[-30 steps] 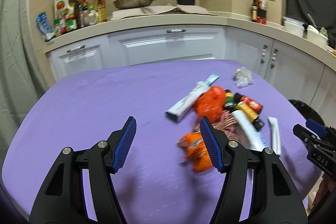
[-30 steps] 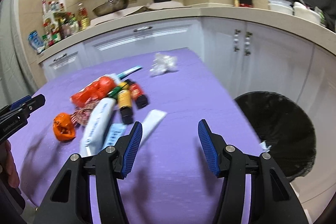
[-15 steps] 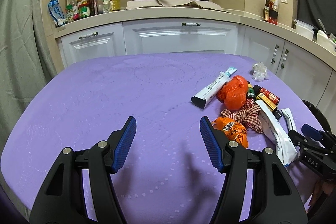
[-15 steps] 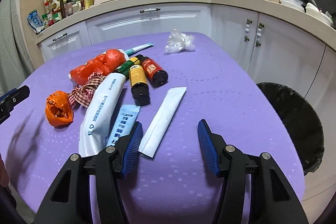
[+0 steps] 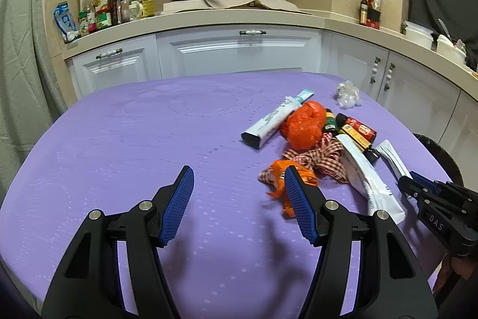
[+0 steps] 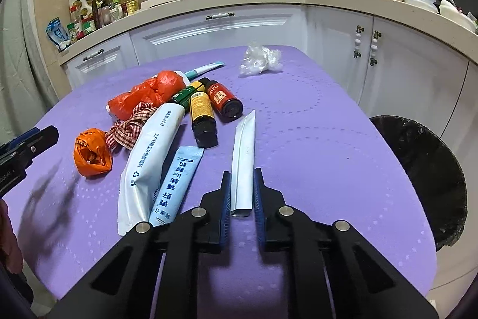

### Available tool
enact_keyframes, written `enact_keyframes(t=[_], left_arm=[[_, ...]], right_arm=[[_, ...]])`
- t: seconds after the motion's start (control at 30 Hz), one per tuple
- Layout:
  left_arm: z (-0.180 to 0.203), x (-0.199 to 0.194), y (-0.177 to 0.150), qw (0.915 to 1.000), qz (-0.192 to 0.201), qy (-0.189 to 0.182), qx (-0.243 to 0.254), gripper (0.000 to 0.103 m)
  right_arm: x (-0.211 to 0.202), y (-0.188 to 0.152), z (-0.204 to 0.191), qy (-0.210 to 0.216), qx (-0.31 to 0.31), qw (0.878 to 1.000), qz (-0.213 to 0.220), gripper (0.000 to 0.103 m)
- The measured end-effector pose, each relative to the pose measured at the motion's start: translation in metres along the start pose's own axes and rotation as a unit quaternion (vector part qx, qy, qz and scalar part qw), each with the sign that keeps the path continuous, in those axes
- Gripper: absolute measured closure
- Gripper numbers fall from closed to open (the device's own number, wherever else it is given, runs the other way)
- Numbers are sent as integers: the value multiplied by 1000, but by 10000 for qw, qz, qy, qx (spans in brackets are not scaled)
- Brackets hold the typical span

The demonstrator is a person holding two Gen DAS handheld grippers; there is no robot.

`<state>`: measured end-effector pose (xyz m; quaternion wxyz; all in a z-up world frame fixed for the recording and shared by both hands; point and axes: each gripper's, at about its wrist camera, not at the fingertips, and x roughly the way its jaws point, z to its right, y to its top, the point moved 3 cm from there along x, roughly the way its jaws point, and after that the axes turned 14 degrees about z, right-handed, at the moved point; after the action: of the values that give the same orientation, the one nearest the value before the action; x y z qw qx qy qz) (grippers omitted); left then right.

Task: Collect trash
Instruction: 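Grasp the thin white strip with the right tool, then grasp the white toothpaste tube with the left tool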

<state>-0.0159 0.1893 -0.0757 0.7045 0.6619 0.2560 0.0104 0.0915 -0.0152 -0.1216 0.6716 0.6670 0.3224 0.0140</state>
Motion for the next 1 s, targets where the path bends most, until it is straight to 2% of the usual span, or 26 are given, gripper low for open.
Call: enact_keyframes(t=[0.53, 0.67, 0.77, 0.93, 1.0], left_arm=[[80, -1, -8, 9972, -163, -687, 251, 42], [98, 2, -9, 9965, -199, -753, 300, 41], [107, 6, -10, 9962, -252, -781, 287, 37], [122, 16, -19, 9955, -364, -783, 390, 37], [123, 18, -23, 9952, -430, -808, 337, 40]], right_arm=[[-25, -4, 52, -383, 203, 9988, 207, 88], [-30, -6, 64, -409, 311, 9984, 243, 88], [-33, -7, 72, -415, 389, 9980, 277, 88], [-38, -8, 80, -405, 496, 9974, 323, 88], [-39, -7, 83, -416, 524, 9972, 343, 88]])
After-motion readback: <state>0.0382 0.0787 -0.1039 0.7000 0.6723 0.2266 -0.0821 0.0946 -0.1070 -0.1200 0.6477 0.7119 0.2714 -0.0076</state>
